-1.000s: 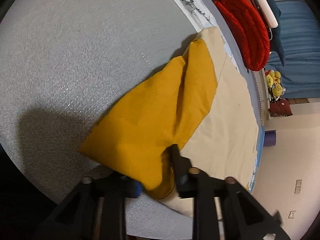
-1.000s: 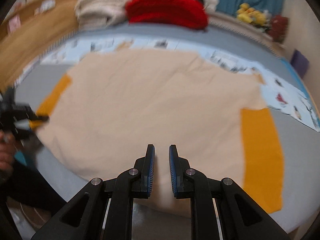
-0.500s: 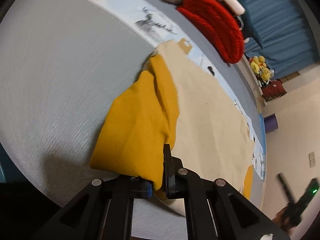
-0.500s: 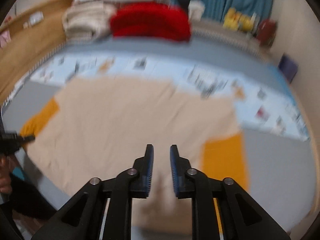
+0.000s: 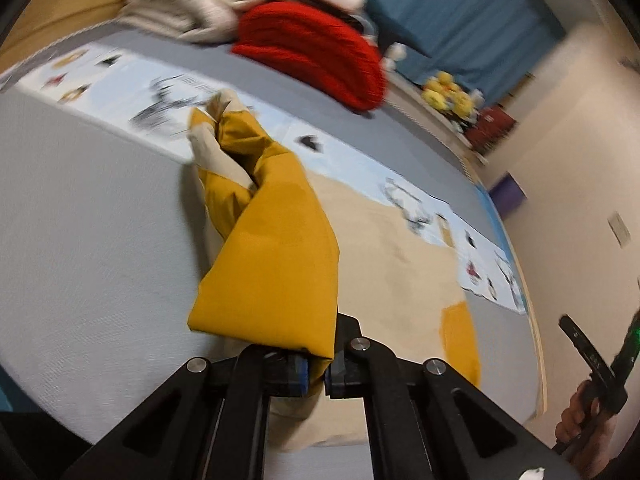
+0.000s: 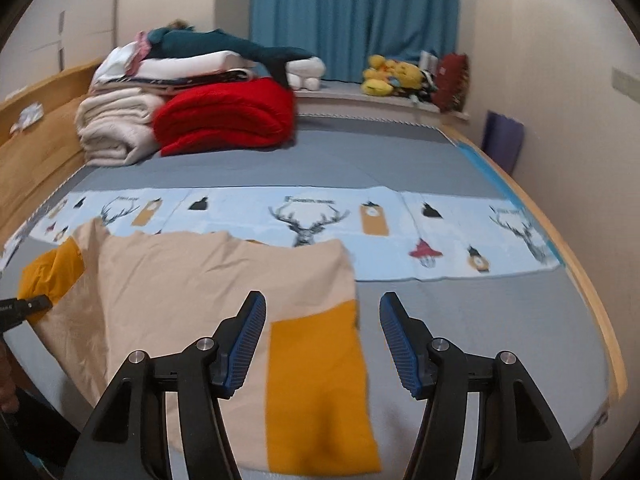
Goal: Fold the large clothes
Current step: 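Lift the orange corner with the left gripper and fold it over the jacket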
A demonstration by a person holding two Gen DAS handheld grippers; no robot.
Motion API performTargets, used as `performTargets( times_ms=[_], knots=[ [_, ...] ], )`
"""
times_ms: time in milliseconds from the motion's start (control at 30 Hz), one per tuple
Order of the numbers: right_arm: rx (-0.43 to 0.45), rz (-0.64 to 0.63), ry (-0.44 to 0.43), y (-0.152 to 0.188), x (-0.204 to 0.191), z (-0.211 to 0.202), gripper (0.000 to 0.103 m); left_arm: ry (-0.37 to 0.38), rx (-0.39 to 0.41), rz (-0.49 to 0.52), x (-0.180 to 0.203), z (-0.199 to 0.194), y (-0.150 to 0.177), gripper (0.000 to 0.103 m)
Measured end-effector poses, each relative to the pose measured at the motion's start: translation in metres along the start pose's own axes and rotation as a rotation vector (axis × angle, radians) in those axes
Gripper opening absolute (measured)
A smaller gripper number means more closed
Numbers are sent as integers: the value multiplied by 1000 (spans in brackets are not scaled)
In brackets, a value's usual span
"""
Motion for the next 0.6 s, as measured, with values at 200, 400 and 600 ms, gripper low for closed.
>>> performTargets(
  times_ms=[200,400,600],
  knots=[
    [12,83,24,4,41,-19,60,58,-10,240,111,13,23,1],
    [7,104,57,12,68,-32,60,129,-150,501,205,53,97,3],
    [-22,121,47,18,75,-28,60,91,-414,575,201,98,162,26]
  ],
)
Point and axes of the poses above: each gripper's, at about its wrist camera, not at the fingertips, and z roughly the way its jaws point, x to its right, y to its underside, the point moved 10 cm from there along z, roughly the way its jaws point, and after that the axes turned 5 degrees about -y, right-handed, at the moved point
